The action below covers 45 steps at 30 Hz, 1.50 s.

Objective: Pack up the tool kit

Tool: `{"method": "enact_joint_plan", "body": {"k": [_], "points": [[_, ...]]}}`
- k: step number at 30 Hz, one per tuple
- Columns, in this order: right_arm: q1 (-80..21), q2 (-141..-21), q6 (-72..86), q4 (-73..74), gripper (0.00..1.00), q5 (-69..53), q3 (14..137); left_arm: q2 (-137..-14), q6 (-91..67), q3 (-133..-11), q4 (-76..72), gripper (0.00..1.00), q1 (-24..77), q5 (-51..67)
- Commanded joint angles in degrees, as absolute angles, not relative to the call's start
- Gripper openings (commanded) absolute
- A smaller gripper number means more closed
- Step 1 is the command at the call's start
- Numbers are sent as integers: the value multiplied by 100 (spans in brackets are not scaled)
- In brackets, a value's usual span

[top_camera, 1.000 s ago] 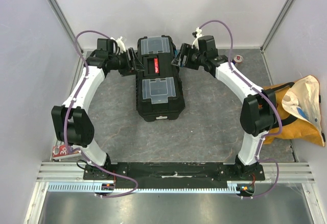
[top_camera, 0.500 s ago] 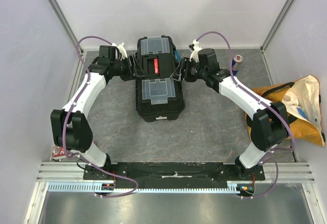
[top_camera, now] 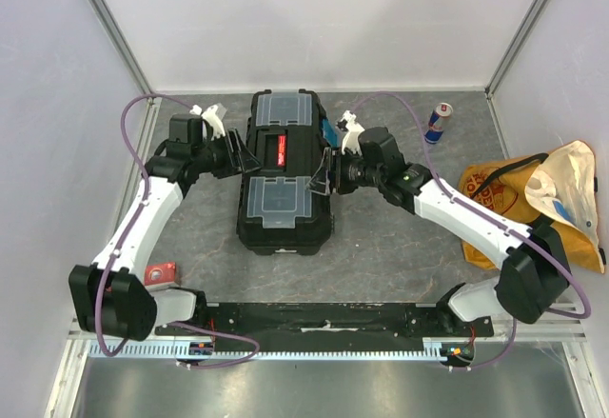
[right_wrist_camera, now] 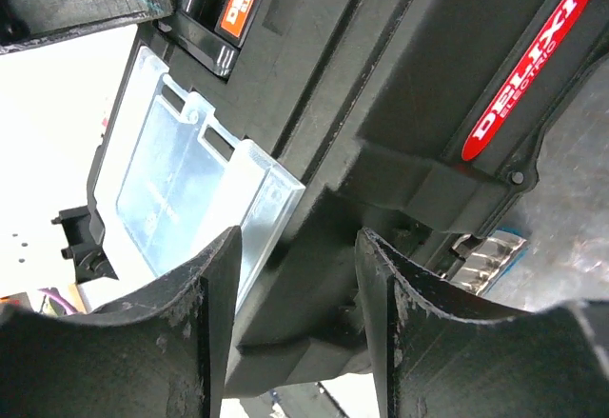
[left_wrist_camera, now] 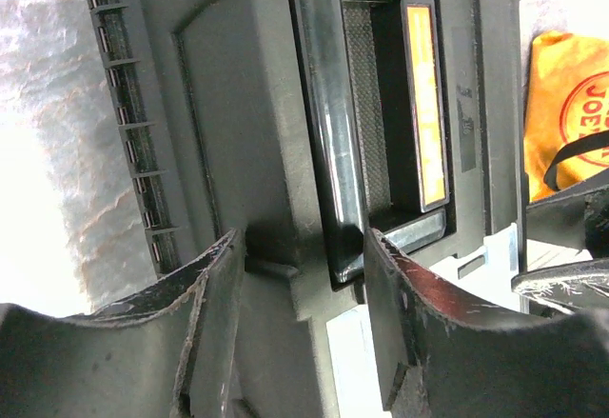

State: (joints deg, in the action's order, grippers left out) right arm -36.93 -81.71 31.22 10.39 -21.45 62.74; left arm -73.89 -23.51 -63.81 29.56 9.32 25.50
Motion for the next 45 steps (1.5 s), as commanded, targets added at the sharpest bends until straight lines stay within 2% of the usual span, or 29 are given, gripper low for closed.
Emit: {"method": "enact_joint_plan", "body": {"k": [1, 6, 9, 15, 20, 25, 30, 37, 45], "points": [[-4096, -7946, 3524, 1616, 56, -1515, 6046, -6786, -2312, -6319, 3779, 57, 1274, 2788], [-4043, -7699, 3586, 2223, 55, 252, 6713, -6627, -2145, -7003, 4086, 63, 1257, 1918], [-3816, -7743, 3542, 2626, 55, 894, 7346, -6741, -2031, -7592, 4192, 65, 1222, 1425], [-2831, -8559, 3218, 3260, 55, 1089, 8322, -7460, -1837, -8507, 4377, 68, 1020, 844], [-2602, -9753, 2822, 4007, 55, 1643, 9297, -8453, -1898, -9087, 4657, 68, 695, 721], [-2593, -10835, 2646, 4201, 50, 1556, 10010, -9403, -1653, -9816, 4948, 66, 598, 1263], [-2593, -11688, 2417, 4210, 43, 951, 10511, -9676, -1573, -9993, 4756, 66, 598, 2021], [-2601, -12181, 2303, 3973, 41, 229, 10714, -9975, -1573, -10143, 4615, 66, 598, 2373], [-2593, -12559, 2145, 3710, 38, 18, 10828, -10370, -1986, -10239, 4044, 66, 598, 3163]]}}
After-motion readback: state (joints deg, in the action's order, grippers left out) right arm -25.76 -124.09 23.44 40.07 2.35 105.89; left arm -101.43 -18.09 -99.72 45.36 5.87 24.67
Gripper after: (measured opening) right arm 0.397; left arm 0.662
